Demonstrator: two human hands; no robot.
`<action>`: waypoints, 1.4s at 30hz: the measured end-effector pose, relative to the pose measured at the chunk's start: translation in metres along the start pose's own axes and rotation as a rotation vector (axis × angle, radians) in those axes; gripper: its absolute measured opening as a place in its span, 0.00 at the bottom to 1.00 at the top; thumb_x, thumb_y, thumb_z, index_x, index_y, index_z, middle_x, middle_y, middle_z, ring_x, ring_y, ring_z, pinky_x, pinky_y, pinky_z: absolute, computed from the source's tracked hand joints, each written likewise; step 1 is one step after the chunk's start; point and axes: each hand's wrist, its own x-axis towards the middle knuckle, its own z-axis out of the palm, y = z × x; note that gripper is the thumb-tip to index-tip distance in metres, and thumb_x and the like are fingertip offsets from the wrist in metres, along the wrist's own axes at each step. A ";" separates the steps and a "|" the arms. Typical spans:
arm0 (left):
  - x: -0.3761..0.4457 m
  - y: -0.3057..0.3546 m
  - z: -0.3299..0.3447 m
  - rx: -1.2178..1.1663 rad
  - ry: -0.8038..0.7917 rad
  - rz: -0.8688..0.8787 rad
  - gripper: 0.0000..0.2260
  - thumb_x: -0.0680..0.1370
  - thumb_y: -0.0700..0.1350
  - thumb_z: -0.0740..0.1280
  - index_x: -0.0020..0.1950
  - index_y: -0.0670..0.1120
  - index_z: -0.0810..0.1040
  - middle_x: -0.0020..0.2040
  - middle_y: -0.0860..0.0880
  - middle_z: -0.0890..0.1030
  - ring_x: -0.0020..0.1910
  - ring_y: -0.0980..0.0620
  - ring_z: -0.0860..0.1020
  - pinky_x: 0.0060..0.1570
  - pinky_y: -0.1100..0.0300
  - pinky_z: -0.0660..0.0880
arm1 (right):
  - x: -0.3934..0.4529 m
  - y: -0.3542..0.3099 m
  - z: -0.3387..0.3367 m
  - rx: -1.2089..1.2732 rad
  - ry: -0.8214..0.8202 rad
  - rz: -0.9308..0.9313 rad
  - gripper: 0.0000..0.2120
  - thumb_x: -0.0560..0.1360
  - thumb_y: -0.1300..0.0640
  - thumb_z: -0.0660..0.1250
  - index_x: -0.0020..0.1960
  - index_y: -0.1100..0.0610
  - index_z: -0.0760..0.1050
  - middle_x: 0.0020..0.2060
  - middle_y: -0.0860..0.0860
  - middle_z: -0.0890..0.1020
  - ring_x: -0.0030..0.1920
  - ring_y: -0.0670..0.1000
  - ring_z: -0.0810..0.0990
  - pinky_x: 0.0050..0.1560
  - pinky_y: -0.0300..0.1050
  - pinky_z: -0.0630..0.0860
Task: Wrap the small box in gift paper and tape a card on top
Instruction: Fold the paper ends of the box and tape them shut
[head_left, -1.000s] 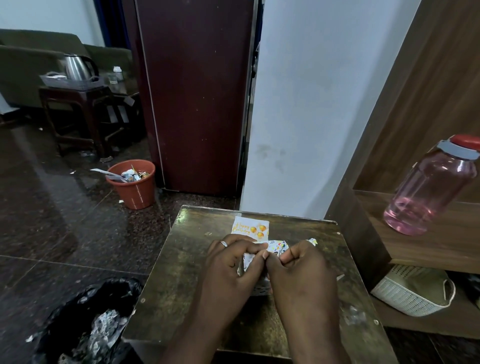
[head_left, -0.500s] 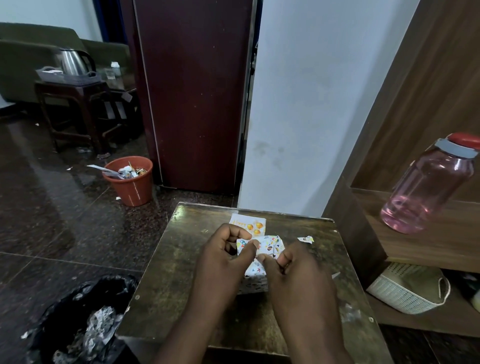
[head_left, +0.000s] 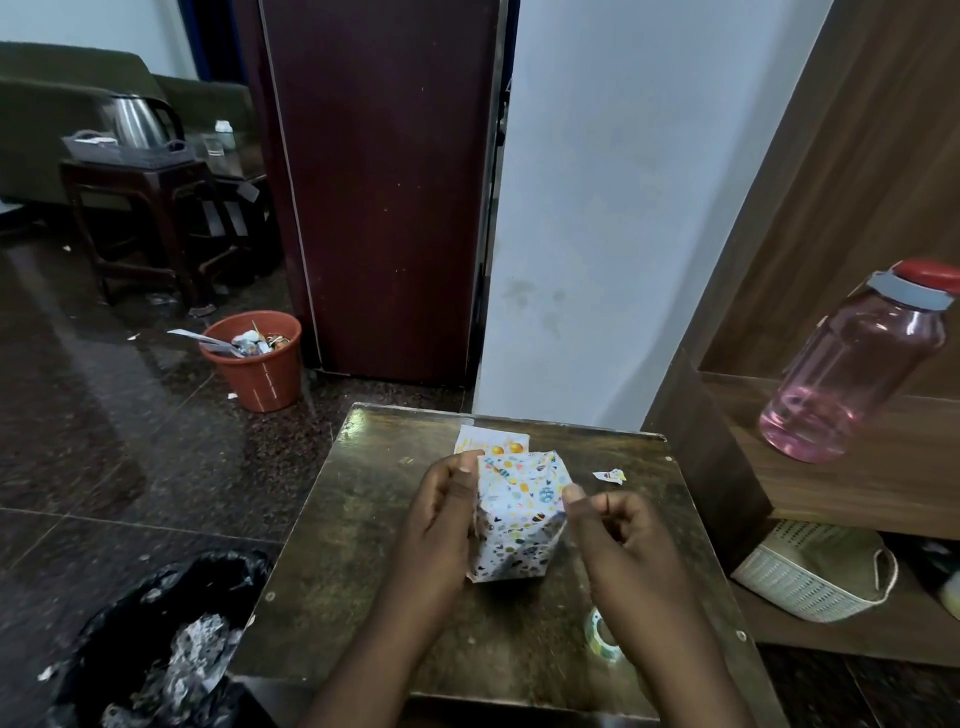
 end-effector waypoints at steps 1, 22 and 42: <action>-0.001 0.001 0.000 0.010 -0.018 -0.023 0.14 0.80 0.66 0.60 0.54 0.61 0.80 0.46 0.60 0.86 0.46 0.67 0.82 0.48 0.60 0.75 | 0.001 0.003 0.003 0.019 0.010 0.022 0.16 0.77 0.37 0.66 0.47 0.51 0.76 0.35 0.45 0.80 0.33 0.43 0.77 0.38 0.44 0.71; 0.011 -0.014 -0.015 -0.123 -0.072 0.084 0.22 0.80 0.44 0.67 0.73 0.59 0.75 0.69 0.56 0.81 0.69 0.57 0.77 0.65 0.58 0.77 | 0.022 0.022 0.018 0.331 -0.157 -0.046 0.18 0.74 0.42 0.66 0.61 0.46 0.79 0.50 0.41 0.87 0.52 0.46 0.86 0.45 0.39 0.82; 0.015 -0.024 -0.019 -0.122 -0.018 0.064 0.36 0.63 0.49 0.80 0.71 0.53 0.77 0.63 0.49 0.85 0.64 0.48 0.82 0.65 0.44 0.76 | 0.037 0.044 0.019 0.467 -0.057 0.225 0.11 0.84 0.62 0.61 0.56 0.53 0.82 0.45 0.53 0.88 0.44 0.53 0.88 0.42 0.52 0.84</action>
